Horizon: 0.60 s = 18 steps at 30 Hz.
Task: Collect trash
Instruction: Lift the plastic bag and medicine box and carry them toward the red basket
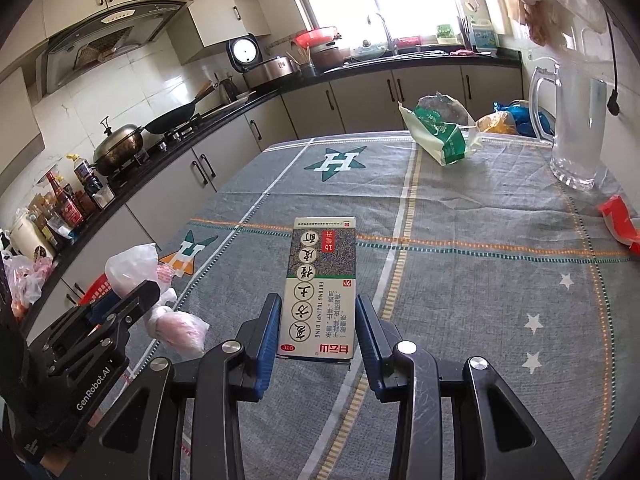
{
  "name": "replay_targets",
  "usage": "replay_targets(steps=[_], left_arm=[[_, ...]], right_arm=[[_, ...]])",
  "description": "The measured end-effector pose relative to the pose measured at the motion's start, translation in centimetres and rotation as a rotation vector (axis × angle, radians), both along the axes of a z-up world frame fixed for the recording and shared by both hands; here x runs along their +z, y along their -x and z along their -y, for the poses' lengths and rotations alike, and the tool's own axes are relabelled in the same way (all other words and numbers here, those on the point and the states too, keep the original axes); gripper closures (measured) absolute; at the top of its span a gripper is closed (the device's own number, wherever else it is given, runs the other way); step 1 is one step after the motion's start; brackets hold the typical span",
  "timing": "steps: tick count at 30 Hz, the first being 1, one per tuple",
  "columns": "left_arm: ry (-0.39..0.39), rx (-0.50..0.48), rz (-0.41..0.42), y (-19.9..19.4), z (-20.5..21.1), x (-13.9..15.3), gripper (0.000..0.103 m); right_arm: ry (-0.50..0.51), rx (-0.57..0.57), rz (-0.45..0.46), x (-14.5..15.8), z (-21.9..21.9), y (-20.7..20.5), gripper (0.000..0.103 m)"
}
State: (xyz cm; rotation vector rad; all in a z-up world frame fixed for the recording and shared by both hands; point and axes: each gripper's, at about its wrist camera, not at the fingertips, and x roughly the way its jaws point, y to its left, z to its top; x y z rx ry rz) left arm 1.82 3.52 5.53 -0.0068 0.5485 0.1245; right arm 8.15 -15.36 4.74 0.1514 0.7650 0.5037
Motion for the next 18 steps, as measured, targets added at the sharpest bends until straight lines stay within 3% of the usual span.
replay_targets(steps=[18], left_arm=[[0.011,0.067,0.051,5.5,-3.4,3.4,0.076]], right_arm=[[0.007,0.001,0.05,1.8,-1.2,1.3,0.063]])
